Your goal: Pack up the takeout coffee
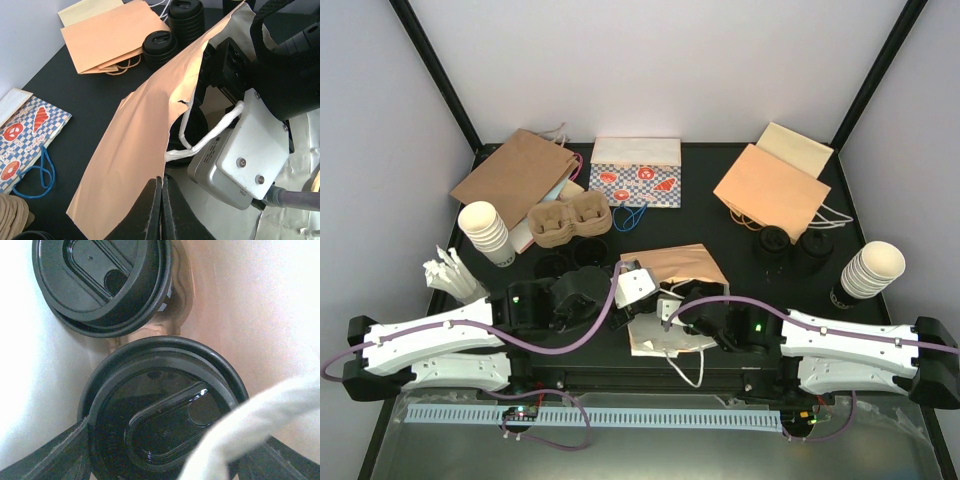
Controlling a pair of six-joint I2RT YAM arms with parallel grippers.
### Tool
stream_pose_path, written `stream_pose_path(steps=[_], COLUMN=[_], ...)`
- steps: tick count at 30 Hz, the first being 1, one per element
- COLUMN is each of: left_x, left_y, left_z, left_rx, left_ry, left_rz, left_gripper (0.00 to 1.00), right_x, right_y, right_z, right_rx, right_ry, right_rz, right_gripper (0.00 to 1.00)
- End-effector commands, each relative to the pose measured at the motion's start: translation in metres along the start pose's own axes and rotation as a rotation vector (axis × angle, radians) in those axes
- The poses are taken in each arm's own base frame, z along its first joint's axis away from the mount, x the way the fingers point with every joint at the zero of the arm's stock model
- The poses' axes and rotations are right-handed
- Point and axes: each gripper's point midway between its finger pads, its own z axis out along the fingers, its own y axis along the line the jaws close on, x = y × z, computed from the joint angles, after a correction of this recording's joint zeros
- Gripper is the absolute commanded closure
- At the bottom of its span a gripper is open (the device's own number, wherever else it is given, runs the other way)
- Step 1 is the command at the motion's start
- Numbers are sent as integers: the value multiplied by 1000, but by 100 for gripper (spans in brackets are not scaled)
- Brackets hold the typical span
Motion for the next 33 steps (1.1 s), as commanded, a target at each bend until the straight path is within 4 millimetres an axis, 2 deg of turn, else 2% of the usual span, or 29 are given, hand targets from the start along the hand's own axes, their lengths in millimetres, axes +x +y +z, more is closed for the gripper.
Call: stream_pose_path(steps=[1, 11, 24, 33], left_x=[-16, -16, -17, -20], left_y=[1, -2, -7, -7], left_z=[-7, -9, -6, -7], left_rx=[11, 29, 54, 61], left_ry=[-66, -72, -80, -96], left_rz=[-34, -35, -38, -52], left_gripper=[98, 99, 98, 99], right_x=[3, 6, -4, -2], right_y=[-1, -5, -4, -10], right_z=[2, 9, 14, 15], right_rx=[9, 13, 1, 23], right_ry=[1, 19, -1, 9], right_rz=[39, 69, 91, 114], right_gripper=[46, 46, 47, 47])
